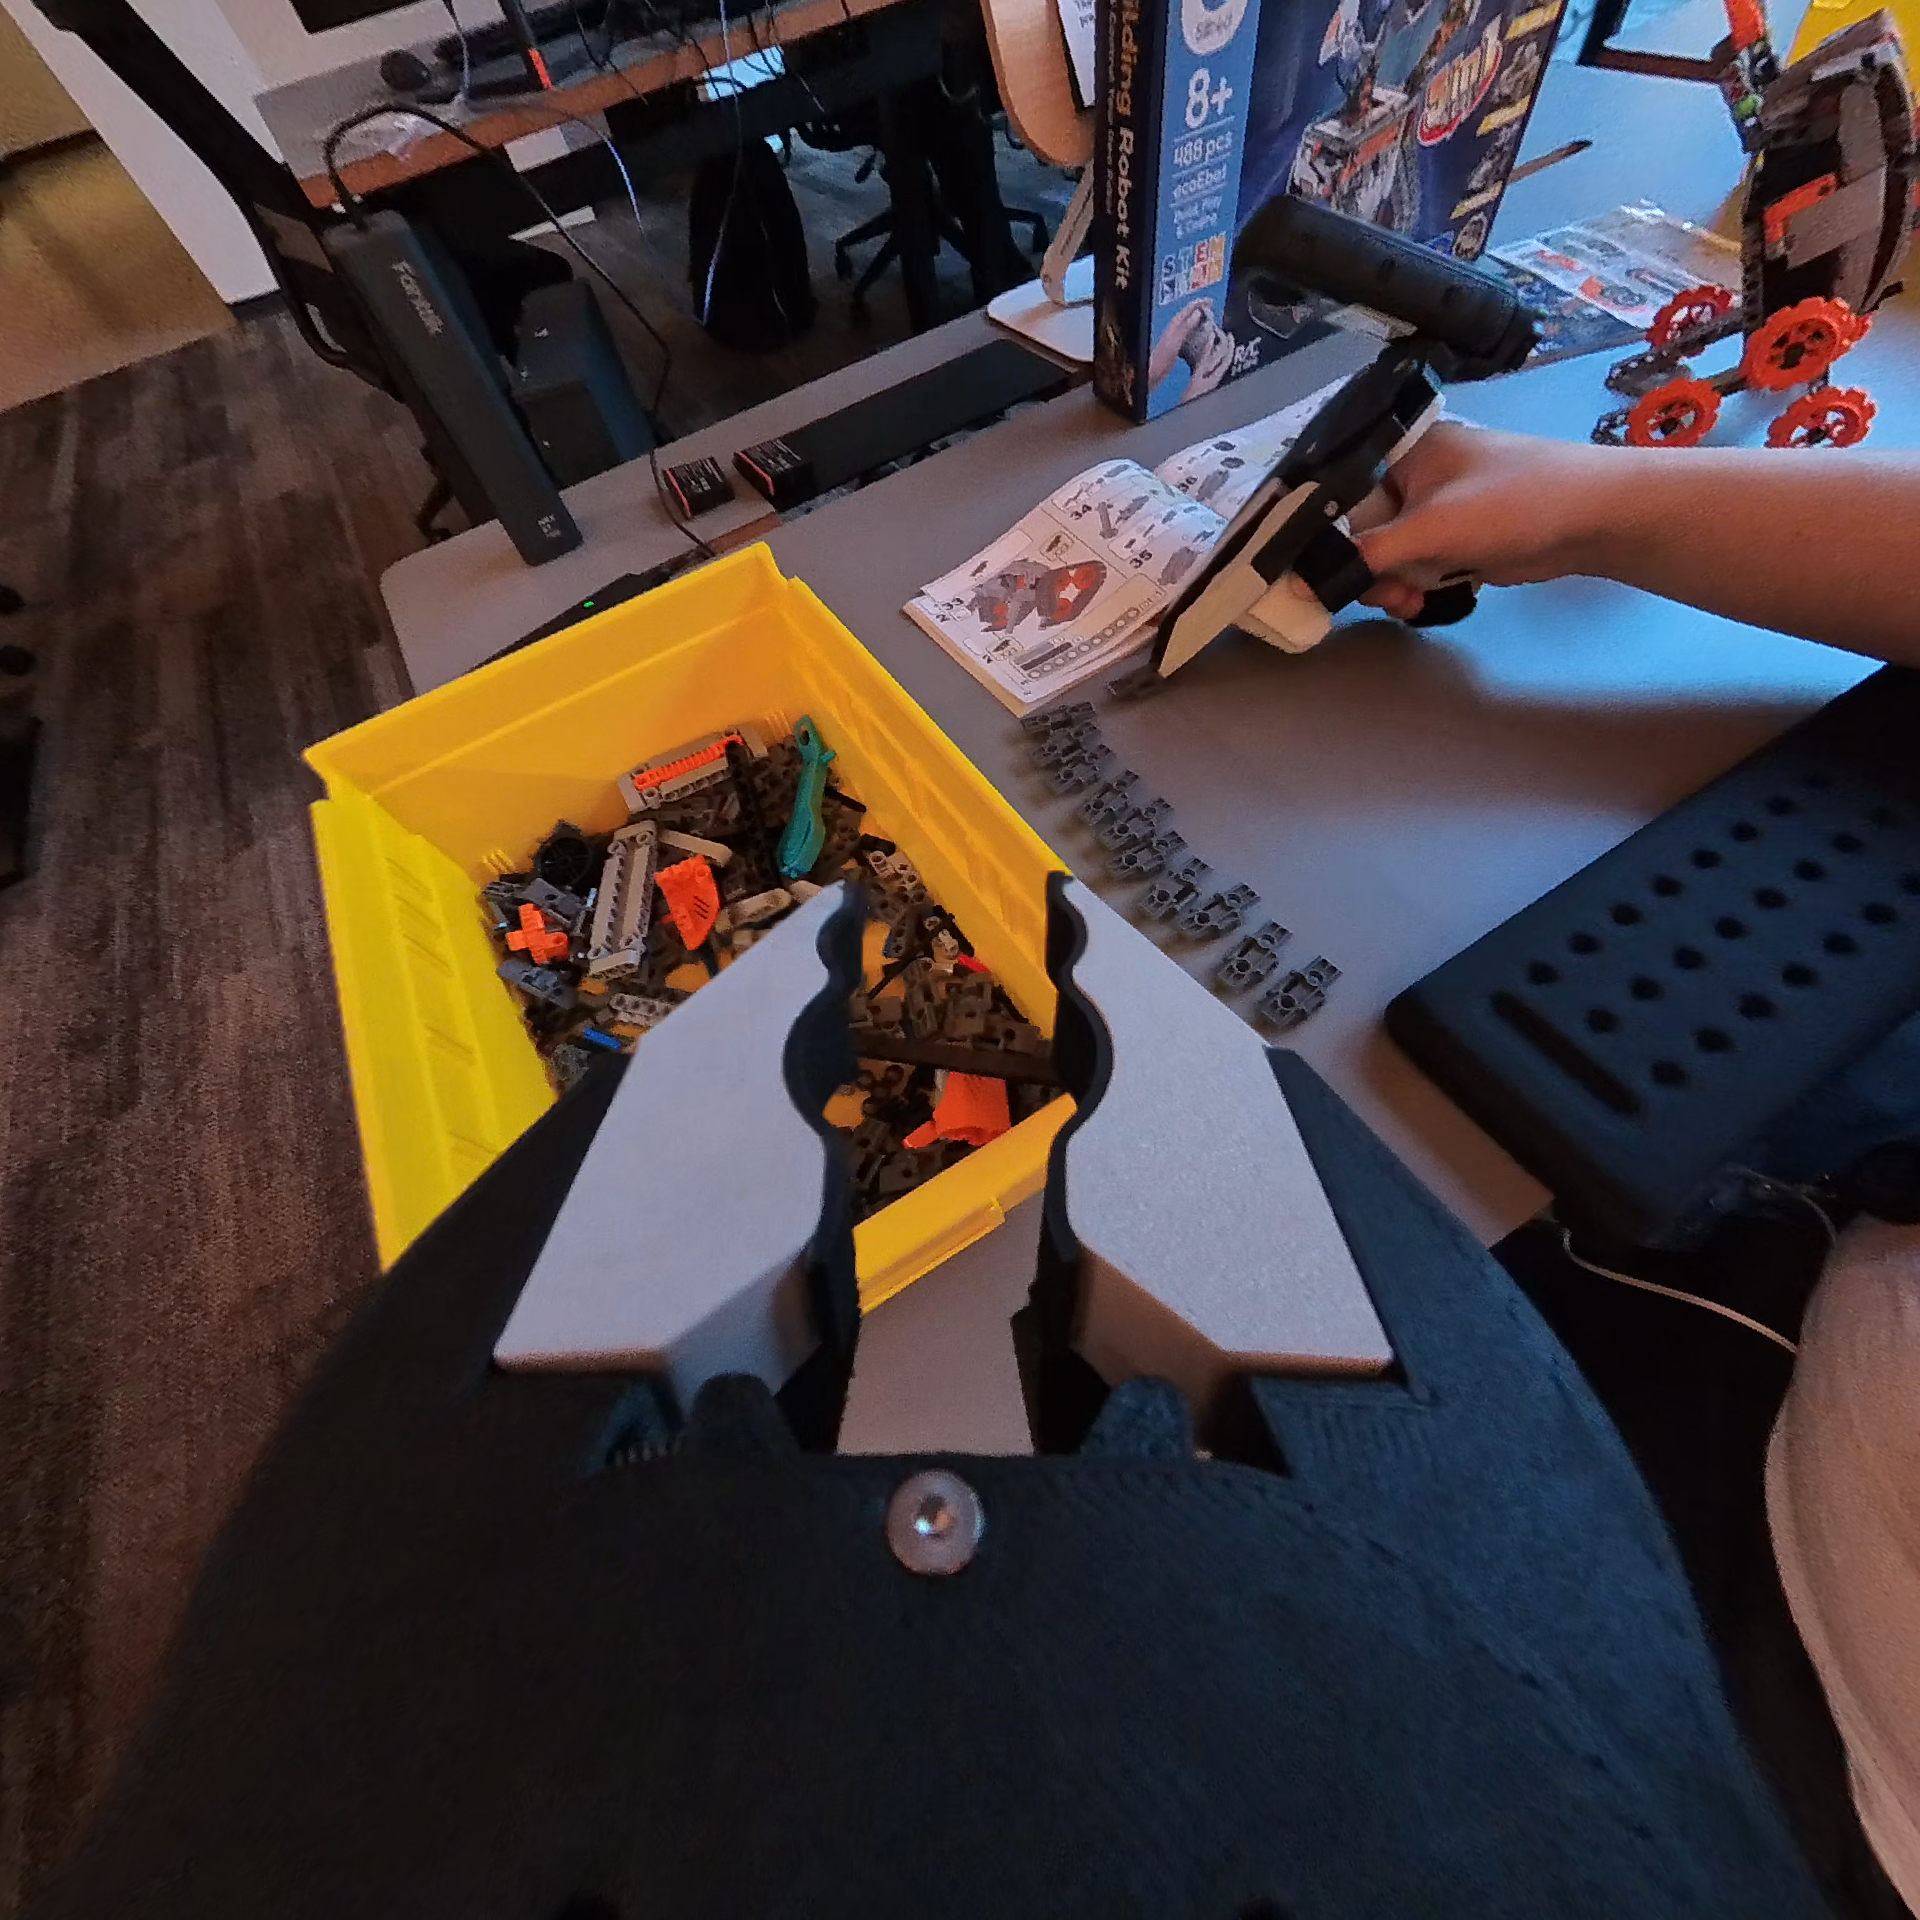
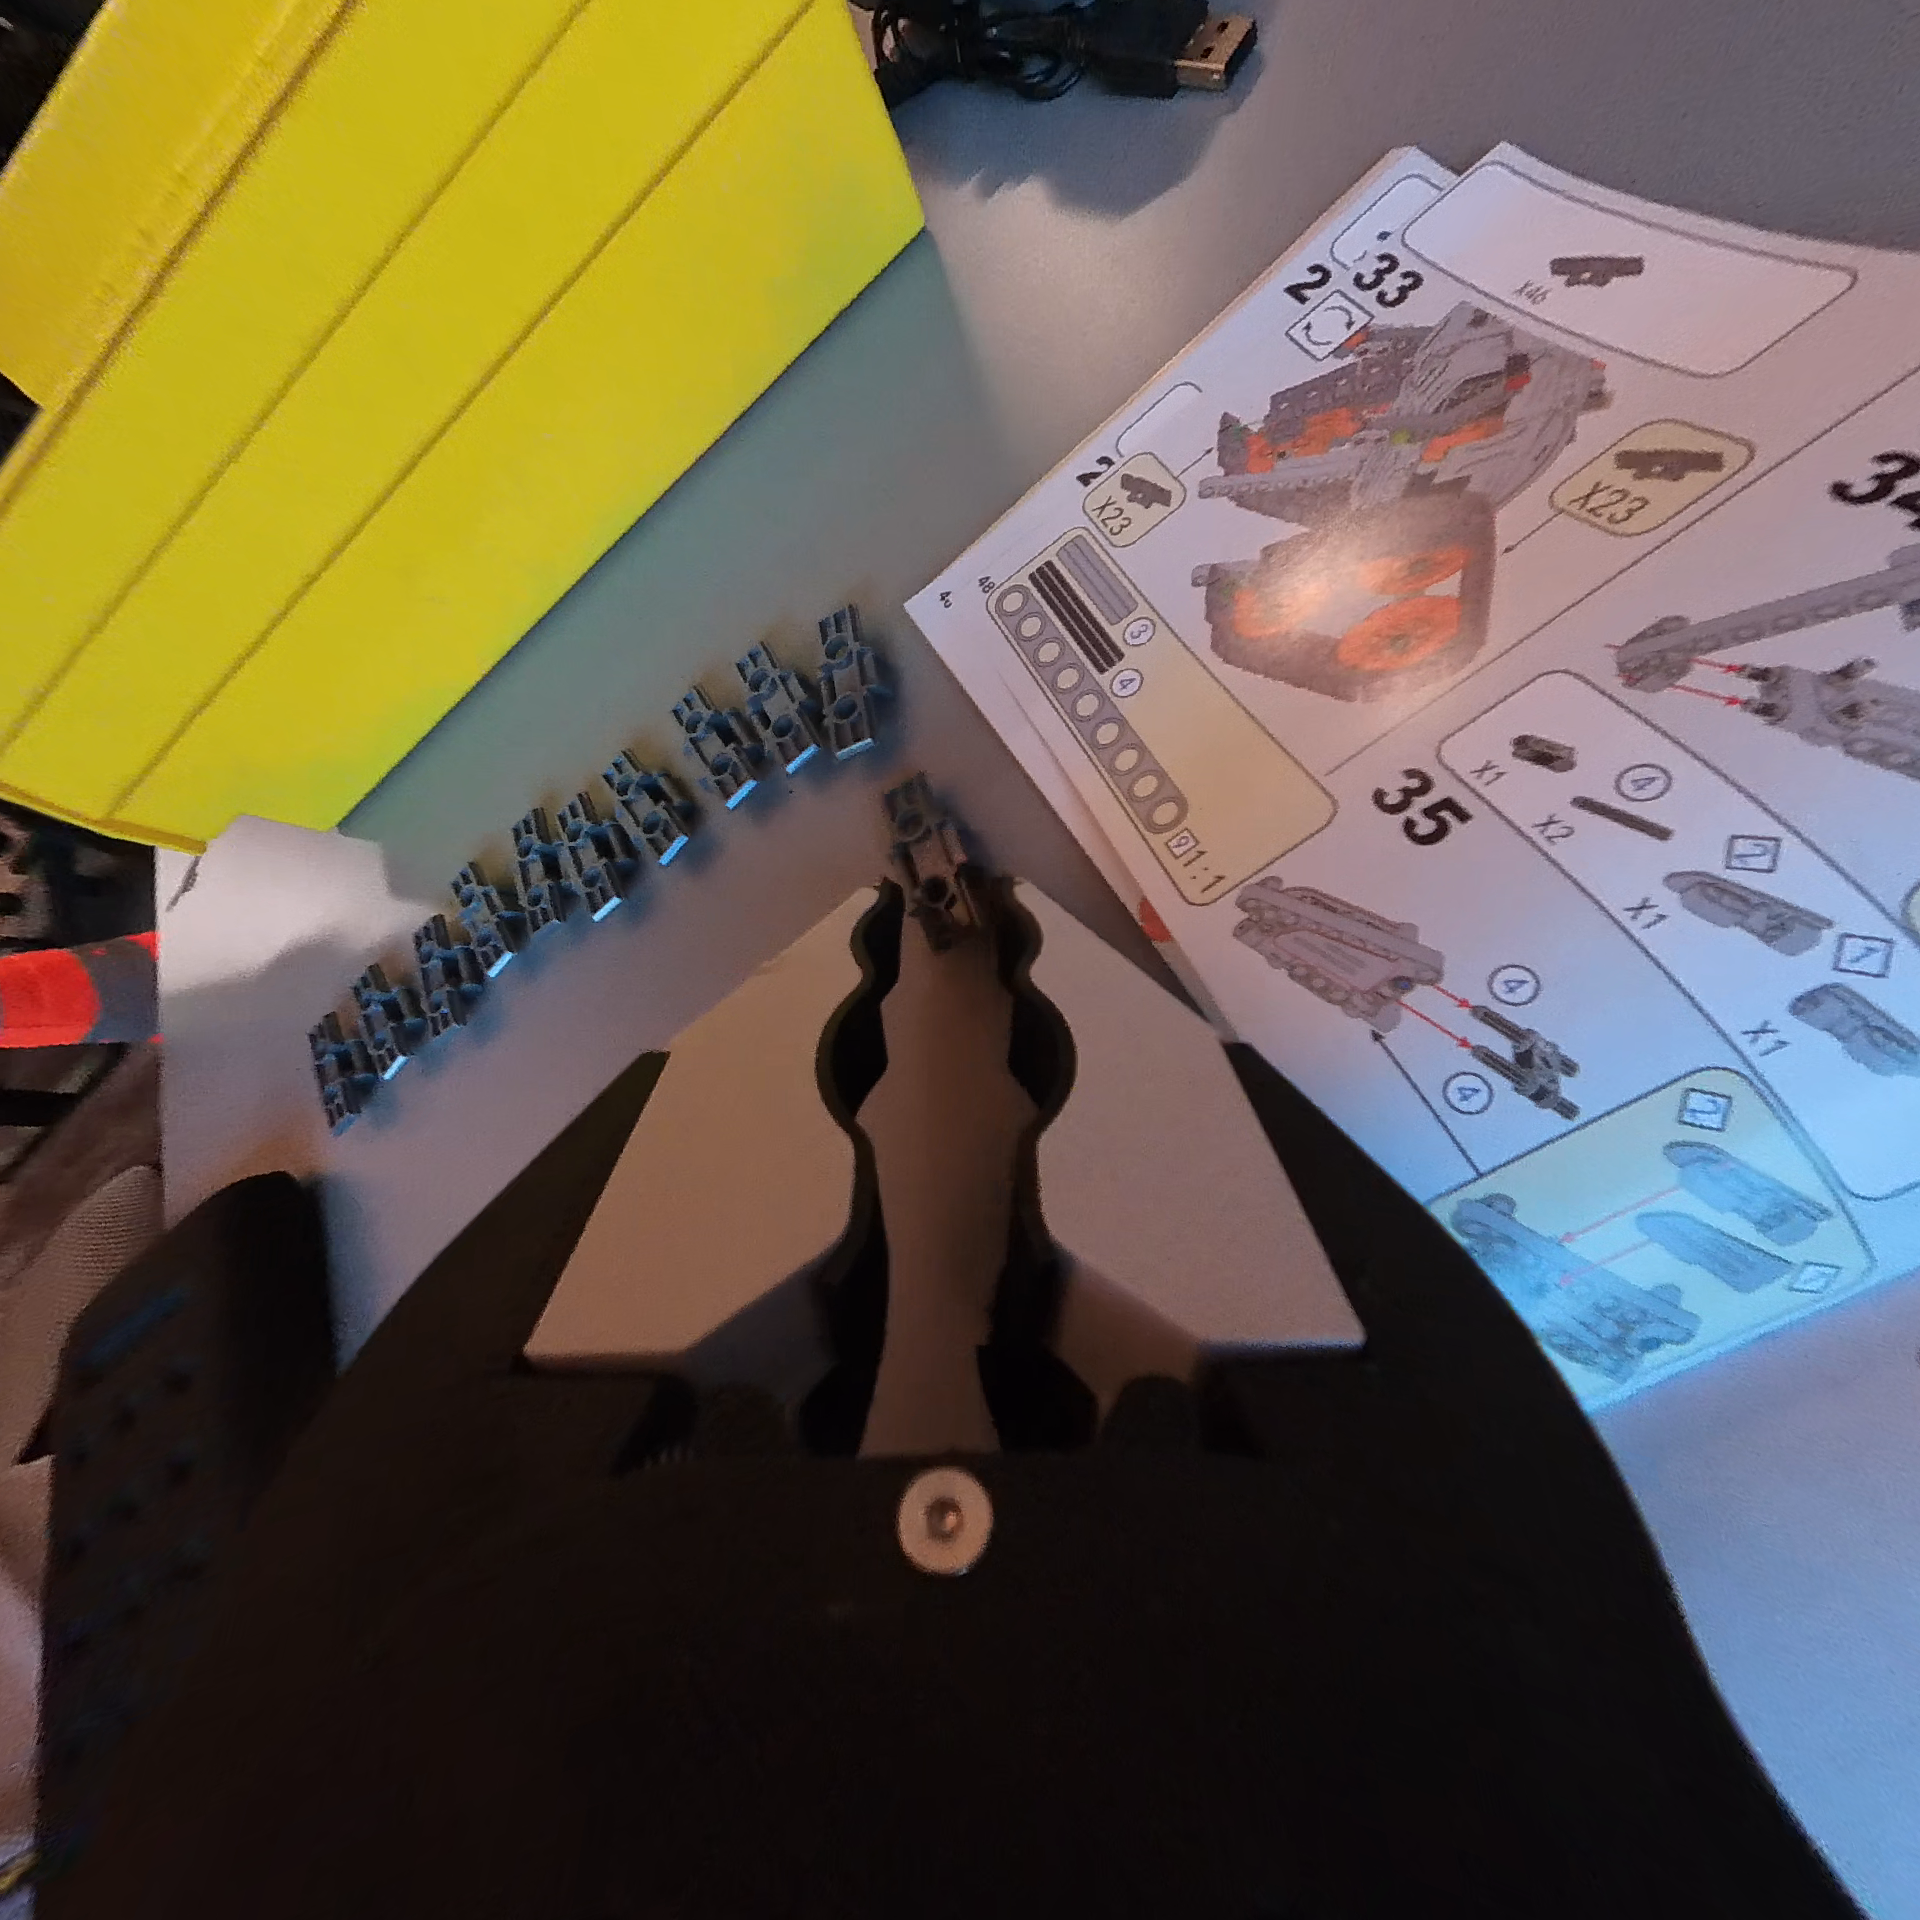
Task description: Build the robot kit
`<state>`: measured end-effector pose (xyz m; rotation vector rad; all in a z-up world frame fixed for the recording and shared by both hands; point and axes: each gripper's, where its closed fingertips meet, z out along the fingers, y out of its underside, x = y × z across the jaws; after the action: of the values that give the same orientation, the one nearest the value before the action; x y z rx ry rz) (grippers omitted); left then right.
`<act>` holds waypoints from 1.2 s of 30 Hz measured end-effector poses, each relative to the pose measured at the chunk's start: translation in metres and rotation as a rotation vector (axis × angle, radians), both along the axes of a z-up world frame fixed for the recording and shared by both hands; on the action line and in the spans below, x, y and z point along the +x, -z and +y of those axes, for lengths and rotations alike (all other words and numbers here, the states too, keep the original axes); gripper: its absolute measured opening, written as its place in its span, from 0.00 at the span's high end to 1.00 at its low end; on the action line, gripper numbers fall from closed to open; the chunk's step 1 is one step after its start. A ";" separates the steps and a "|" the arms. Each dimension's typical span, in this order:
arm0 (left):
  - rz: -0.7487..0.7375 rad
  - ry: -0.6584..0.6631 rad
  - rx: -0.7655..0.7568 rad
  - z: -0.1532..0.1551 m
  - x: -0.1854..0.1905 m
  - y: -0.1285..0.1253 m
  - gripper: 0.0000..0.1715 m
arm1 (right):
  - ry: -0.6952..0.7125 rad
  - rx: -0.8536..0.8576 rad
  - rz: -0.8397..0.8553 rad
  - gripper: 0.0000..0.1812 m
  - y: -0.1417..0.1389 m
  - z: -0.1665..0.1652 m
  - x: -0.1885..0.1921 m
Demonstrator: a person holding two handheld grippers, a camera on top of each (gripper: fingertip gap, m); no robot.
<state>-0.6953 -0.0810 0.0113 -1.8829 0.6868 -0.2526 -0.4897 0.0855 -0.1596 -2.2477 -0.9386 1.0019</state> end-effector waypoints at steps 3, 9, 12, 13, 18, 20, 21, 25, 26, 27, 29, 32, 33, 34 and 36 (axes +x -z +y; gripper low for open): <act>-0.037 -0.033 0.035 0.002 -0.012 -0.005 0.78 | -0.005 0.059 -0.008 0.89 -0.007 0.002 0.003; 0.028 -0.031 -0.202 0.025 -0.040 0.044 0.75 | -0.033 0.136 0.102 0.89 -0.040 -0.010 0.002; 0.271 0.028 -0.371 0.037 -0.053 0.080 0.85 | -0.045 0.169 0.123 0.89 -0.048 -0.014 0.001; 0.362 0.062 -0.425 0.039 -0.057 0.091 0.85 | -0.048 0.169 0.126 0.89 -0.049 -0.015 0.001; 0.668 0.250 -0.651 0.037 -0.062 0.136 0.81 | -0.043 0.146 0.142 0.89 -0.050 -0.016 0.005; 0.703 0.262 -0.706 0.037 -0.064 0.145 0.83 | -0.041 0.144 0.144 0.89 -0.050 -0.017 0.007; 0.706 0.272 -0.734 0.036 -0.064 0.149 0.85 | -0.039 0.145 0.147 0.89 -0.050 -0.016 0.008; 0.734 0.301 -0.817 0.031 -0.065 0.161 0.89 | -0.040 0.134 0.164 0.89 -0.052 -0.016 0.009; 0.740 0.307 -0.830 0.030 -0.064 0.164 0.89 | -0.041 0.130 0.167 0.89 -0.052 -0.016 0.009; 0.738 0.313 -0.840 0.028 -0.063 0.165 0.90 | -0.043 0.128 0.168 0.89 -0.052 -0.016 0.009; 0.745 0.319 -0.852 0.028 -0.061 0.168 0.91 | -0.048 0.125 0.161 0.89 -0.051 -0.017 0.009; 0.767 0.318 -0.868 0.026 -0.064 0.170 0.94 | -0.048 0.126 0.160 0.89 -0.051 -0.016 0.011; 0.766 0.315 -0.871 0.026 -0.064 0.169 0.94 | -0.047 0.127 0.163 0.89 -0.052 -0.016 0.011; 0.761 0.309 -0.869 0.027 -0.065 0.168 0.95 | -0.045 0.127 0.166 0.89 -0.053 -0.016 0.011; 0.740 0.296 -0.846 0.030 -0.064 0.161 0.95 | -0.044 0.127 0.168 0.89 -0.053 -0.015 0.012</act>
<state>-0.7597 -0.0510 -0.1501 -2.7069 1.5405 -0.0073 -0.4774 0.0701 -0.1064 -2.0127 -0.9540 1.0990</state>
